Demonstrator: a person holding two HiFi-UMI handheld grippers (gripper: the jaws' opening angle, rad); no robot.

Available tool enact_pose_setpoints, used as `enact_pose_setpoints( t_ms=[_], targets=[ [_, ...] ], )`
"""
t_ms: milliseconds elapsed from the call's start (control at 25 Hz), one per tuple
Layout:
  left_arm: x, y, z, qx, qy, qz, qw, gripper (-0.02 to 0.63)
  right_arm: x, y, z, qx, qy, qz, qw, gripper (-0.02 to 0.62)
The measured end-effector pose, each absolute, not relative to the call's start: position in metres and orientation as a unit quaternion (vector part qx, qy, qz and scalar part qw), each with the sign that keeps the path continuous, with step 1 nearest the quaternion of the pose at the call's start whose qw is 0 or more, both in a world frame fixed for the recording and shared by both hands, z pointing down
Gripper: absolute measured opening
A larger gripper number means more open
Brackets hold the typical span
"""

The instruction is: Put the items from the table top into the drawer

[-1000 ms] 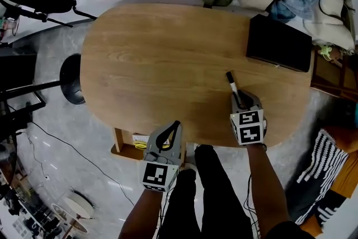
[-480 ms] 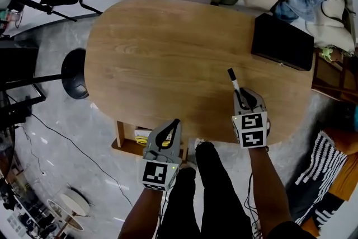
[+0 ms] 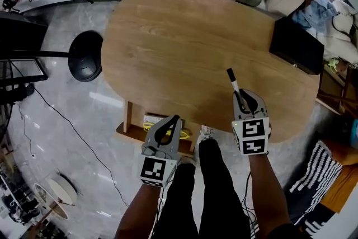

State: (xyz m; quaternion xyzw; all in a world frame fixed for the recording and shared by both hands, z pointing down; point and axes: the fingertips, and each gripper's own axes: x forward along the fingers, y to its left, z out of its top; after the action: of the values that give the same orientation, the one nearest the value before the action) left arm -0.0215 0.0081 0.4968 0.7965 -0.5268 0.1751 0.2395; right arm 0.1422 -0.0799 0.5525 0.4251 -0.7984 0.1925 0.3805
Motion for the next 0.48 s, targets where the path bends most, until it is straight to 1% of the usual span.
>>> enact_pose_setpoints(
  t_ms=[480],
  targets=[
    [-0.096, 0.089, 0.495, 0.760, -0.575, 0.171, 0.252, 0.018, 0.039, -0.012, 0.549, 0.374, -0.828, 0.183, 0.375, 0.063]
  ],
)
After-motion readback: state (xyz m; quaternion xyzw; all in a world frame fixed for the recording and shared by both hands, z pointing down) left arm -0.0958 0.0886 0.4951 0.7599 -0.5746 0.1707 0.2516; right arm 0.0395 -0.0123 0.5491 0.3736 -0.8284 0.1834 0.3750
